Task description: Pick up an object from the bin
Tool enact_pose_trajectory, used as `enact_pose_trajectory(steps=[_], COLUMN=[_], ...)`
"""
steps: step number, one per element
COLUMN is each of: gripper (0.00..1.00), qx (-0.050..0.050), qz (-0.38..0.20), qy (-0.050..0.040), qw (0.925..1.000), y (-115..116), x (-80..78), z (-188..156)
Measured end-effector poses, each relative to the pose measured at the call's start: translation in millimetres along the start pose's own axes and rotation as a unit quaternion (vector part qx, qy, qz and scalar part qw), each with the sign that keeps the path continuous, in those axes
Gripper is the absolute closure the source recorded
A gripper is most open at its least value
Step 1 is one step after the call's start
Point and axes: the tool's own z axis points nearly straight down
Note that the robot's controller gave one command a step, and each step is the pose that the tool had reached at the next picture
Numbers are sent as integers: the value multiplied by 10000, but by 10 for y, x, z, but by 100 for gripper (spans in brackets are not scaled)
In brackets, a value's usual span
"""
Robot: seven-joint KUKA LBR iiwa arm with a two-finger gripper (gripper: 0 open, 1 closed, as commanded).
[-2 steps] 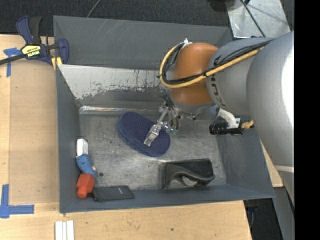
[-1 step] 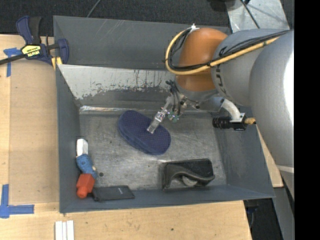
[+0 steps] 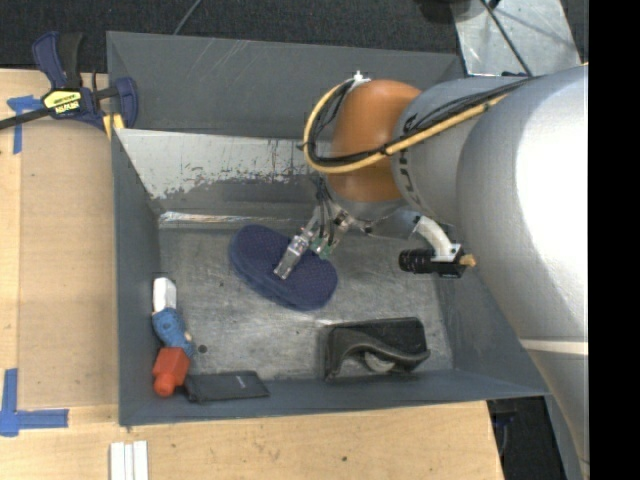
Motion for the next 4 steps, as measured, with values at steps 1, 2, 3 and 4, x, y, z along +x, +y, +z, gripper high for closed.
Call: enact_pose_trajectory(steps=[1, 2, 3, 4], gripper=[0, 100, 100, 100], qx=[-10, -42, 8, 26], qz=[1093, 1088, 1070, 1055], qy=[84, 53, 31, 43], qw=[9940, 9940, 9943, 9944], y=[-101, -80, -58, -54], x=[-61, -82, -111, -133], z=[92, 55, -612, -941])
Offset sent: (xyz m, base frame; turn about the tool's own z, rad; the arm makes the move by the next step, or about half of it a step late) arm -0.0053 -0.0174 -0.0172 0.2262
